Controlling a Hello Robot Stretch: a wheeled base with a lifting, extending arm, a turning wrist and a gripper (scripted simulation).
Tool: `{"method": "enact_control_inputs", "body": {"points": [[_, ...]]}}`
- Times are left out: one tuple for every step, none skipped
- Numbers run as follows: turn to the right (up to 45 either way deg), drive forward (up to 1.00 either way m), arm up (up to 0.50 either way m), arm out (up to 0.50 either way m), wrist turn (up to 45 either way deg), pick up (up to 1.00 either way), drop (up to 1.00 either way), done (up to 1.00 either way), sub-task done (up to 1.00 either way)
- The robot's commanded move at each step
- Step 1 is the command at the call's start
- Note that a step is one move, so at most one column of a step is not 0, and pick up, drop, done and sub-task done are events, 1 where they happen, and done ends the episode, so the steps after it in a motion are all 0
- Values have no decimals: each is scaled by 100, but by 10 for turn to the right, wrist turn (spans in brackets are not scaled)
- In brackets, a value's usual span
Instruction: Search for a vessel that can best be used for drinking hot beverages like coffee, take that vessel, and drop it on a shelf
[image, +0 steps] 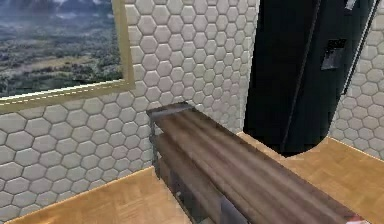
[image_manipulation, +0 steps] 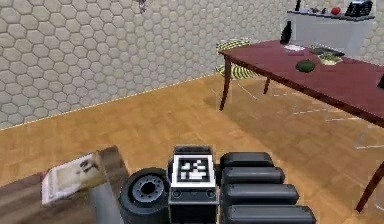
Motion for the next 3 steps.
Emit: {"method": "enact_control_inputs", "body": {"points": [[0,15,0,0,0,0,0,0,0],[-330,0,0,0,0,0,0,0,0],[0,55,0,0,0,0,0,0,0]]}}
